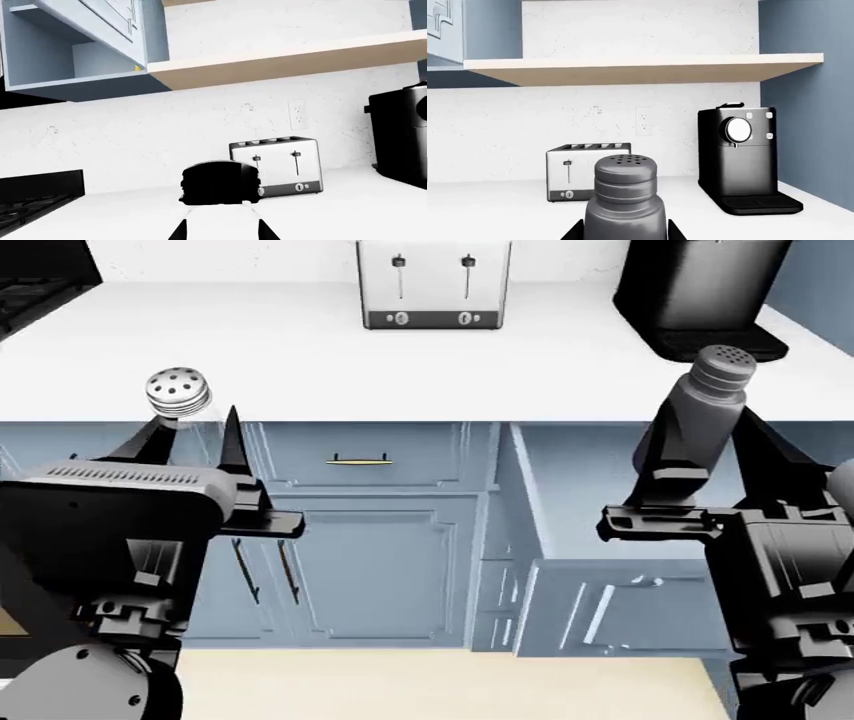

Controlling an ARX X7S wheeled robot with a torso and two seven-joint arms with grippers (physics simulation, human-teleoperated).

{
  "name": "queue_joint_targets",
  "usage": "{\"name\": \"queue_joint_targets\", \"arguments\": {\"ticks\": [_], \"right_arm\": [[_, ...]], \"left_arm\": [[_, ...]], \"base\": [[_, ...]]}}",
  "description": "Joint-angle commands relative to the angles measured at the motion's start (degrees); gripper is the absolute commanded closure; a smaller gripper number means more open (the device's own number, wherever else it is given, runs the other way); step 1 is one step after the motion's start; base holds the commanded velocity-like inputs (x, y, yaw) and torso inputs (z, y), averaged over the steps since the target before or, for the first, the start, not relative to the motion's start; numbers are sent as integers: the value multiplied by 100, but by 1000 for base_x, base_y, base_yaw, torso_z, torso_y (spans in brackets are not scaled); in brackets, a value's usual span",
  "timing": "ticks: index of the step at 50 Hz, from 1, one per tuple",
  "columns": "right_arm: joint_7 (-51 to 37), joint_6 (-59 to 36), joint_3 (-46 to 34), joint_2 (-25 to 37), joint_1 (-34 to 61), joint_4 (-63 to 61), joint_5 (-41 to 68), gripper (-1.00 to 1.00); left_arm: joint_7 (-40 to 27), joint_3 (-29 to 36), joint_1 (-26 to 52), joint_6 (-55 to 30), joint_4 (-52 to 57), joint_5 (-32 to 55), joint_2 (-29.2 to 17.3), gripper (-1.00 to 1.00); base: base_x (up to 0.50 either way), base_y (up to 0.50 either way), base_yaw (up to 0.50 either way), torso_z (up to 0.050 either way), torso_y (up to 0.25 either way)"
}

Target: Pick and place the shaker into the drawer. Then close the cabinet.

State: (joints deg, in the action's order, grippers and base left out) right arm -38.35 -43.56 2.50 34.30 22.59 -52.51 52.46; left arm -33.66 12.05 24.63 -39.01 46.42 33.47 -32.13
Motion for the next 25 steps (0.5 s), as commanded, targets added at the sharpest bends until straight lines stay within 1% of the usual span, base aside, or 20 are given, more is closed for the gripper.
{"name": "queue_joint_targets", "arguments": {"ticks": [1,25], "right_arm": [[53,42,6,17,-30,9,-99,100],[54,74,-67,69,37,67,-93,100]], "left_arm": [[-31,26,13,49,-36,36,8,100],[-23,82,127,21,-106,73,8,100]], "base": [[-1,-461,0,0,0],[-1,-463,0,0,0]]}}
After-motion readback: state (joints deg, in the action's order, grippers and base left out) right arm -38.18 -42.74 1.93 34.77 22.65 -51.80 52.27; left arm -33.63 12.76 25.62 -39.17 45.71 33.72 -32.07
